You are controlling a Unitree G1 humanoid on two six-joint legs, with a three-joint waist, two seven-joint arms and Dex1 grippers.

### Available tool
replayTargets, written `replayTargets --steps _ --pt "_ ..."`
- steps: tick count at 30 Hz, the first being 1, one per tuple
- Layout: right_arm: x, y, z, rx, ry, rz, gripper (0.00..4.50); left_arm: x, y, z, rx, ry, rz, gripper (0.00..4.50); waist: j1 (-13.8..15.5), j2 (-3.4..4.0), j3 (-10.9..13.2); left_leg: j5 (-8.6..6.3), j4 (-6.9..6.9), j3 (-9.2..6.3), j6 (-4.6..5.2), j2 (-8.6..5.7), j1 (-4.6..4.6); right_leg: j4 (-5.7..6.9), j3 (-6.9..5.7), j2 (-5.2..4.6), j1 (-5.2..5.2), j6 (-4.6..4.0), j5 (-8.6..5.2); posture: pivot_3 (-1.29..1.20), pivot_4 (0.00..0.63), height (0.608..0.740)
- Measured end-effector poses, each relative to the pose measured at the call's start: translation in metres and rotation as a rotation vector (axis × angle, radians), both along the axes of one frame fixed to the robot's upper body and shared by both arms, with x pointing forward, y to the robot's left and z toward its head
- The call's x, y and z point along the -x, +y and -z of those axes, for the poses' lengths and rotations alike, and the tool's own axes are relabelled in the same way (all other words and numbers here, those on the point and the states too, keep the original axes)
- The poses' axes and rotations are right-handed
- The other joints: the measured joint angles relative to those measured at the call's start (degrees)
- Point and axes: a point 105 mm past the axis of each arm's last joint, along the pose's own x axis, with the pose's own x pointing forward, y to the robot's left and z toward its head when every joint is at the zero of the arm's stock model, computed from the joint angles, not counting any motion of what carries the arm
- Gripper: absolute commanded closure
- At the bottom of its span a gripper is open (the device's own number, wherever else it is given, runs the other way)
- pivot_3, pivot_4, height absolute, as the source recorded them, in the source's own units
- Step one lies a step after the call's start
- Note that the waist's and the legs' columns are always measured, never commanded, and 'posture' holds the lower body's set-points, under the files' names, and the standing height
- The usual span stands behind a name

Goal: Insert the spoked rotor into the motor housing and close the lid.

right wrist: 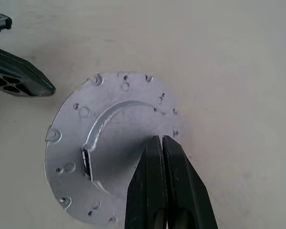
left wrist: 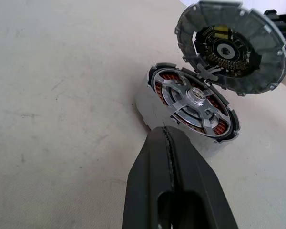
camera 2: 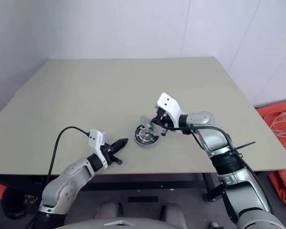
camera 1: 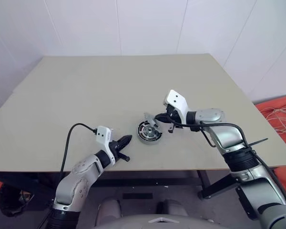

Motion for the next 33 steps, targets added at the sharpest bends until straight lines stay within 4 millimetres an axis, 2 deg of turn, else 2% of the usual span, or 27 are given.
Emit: replayTargets --steps 5,12,18,21,24,27,29,33 --pt "0.002 0.010 0.006 -0.037 0.039 0.010 4.48 0.000 0.001 0.000 0.002 0.001 -0.003 4.50 0.0 0.00 0.0 0.00 0.00 0.00 0.00 -0.01 -0.01 0.00 0.00 0.00 0.00 0.00 0.00 0.00 0.000 0.740" --pt "0.009 0.020 0.027 -0.060 0.121 0.024 4.48 -0.001 0.004 0.000 -0.002 0.001 -0.010 4.50 0.0 0.00 0.0 0.00 -0.01 -0.01 0.00 -0.01 0.00 -0.01 0.00 0.00 0.01 0.01 0.00 0.00 0.000 0.740" --pt "0.008 0.019 0.030 -0.068 0.121 0.030 4.48 -0.001 0.004 0.000 -0.003 0.001 -0.010 4.50 0.0 -0.04 0.0 0.00 0.00 -0.01 -0.01 -0.01 0.09 -0.01 0.00 0.00 0.10 0.33 -0.19 0.00 0.000 0.740" --pt "0.008 0.020 0.029 -0.125 0.122 0.049 4.48 -0.001 0.004 0.000 -0.004 0.001 -0.010 4.50 0.0 -0.04 0.0 0.00 0.00 -0.01 -0.02 0.00 0.08 0.00 0.00 0.00 0.08 0.35 -0.20 0.00 0.000 0.740" --pt "0.008 0.021 0.015 -0.216 0.099 0.036 4.48 0.000 0.005 0.000 -0.005 0.001 -0.010 4.50 0.0 -0.02 0.0 0.01 0.00 -0.01 -0.01 -0.01 0.04 0.00 0.00 0.00 0.03 0.32 -0.19 0.00 0.000 0.740" --pt "0.004 0.017 -0.010 -0.251 0.014 -0.007 3.85 -0.001 0.005 0.000 -0.006 0.001 -0.010 4.50 0.0 -0.03 0.0 0.00 -0.01 -0.01 -0.01 -0.01 0.04 -0.01 0.00 0.00 0.05 0.24 -0.14 0.00 0.000 0.740" --pt "0.003 0.013 -0.018 -0.249 -0.014 -0.023 3.18 -0.001 0.005 0.000 -0.007 0.000 -0.009 4.50 0.0 -0.04 0.0 0.00 -0.02 -0.01 -0.01 0.00 0.04 -0.02 0.00 0.00 0.05 0.21 -0.13 0.00 0.000 0.740" --pt "0.002 0.006 -0.009 -0.244 0.021 -0.040 1.76 -0.001 0.005 -0.001 -0.008 -0.003 -0.008 4.50 0.0 -0.03 0.0 0.00 -0.01 0.00 -0.01 -0.01 0.02 -0.02 0.00 -0.01 0.04 0.04 -0.02 0.00 0.000 0.740"
